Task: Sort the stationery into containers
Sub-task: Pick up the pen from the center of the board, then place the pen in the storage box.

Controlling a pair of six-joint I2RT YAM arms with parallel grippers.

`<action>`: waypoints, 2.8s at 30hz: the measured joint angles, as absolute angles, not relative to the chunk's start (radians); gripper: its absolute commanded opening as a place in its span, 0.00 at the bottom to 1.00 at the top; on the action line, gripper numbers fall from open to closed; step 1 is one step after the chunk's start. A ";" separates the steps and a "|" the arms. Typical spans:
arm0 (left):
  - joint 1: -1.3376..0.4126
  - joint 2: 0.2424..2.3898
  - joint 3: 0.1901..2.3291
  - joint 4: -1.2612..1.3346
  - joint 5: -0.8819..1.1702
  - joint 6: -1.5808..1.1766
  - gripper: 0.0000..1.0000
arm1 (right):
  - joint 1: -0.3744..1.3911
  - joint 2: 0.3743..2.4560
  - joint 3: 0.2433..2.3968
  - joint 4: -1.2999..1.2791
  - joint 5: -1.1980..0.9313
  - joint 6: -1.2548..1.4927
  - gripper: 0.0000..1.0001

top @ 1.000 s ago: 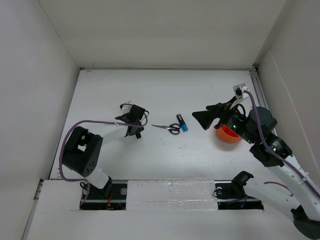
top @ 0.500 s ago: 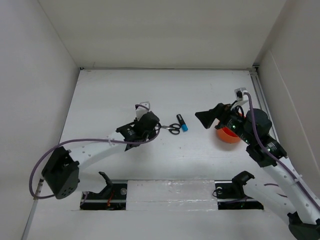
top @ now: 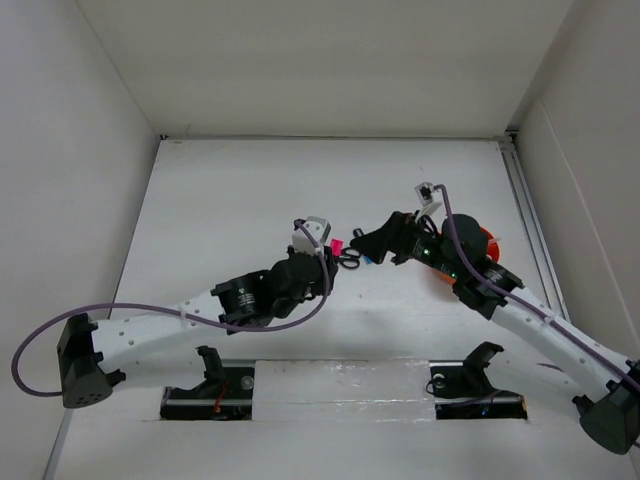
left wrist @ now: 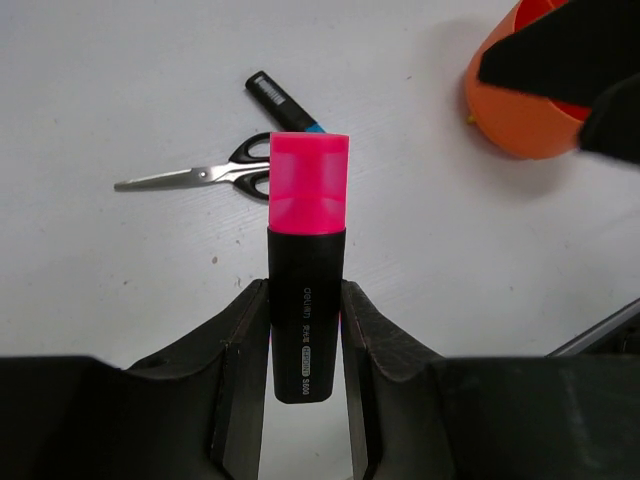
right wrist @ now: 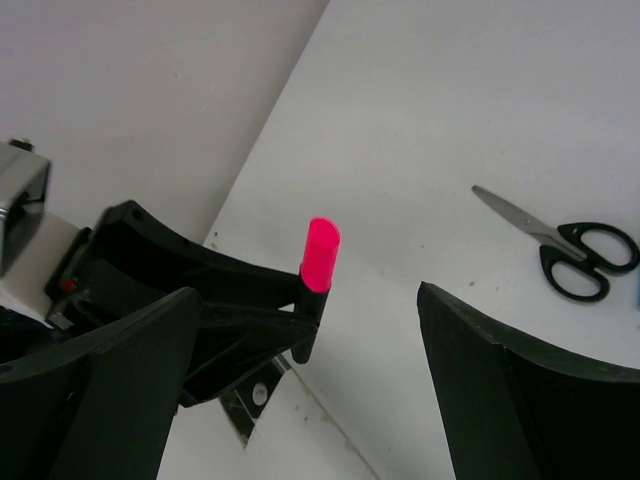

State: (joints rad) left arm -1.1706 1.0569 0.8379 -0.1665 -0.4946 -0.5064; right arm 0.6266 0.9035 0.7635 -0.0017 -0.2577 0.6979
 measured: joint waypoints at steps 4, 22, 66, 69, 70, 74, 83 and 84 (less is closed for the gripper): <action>-1.170 1.036 0.838 -0.115 -0.486 -0.454 0.00 | 0.691 0.942 0.740 0.043 -0.221 0.720 0.93; -1.170 1.024 0.831 0.003 -0.379 -0.360 0.00 | 0.721 1.074 0.670 0.292 -0.176 0.853 0.45; -1.065 1.132 0.792 -0.176 -0.510 -0.591 1.00 | 0.195 1.016 0.769 -0.105 0.400 0.341 0.00; -1.065 1.134 0.792 -0.174 -0.489 -0.591 1.00 | 0.183 1.015 0.741 -0.104 0.375 0.324 0.00; -1.065 1.134 0.791 -0.171 -0.482 -0.591 1.00 | 0.182 1.015 0.735 -0.105 0.370 0.319 0.00; -1.065 1.132 0.774 -0.154 -0.459 -0.590 1.00 | 0.182 1.015 0.723 -0.102 0.344 0.308 0.00; -1.065 1.068 0.731 -0.146 -0.423 -0.587 1.00 | 0.182 1.042 0.710 -0.075 0.330 0.310 0.00; -1.065 1.062 0.730 -0.145 -0.421 -0.585 1.00 | 0.182 1.051 0.710 -0.074 0.335 0.311 0.00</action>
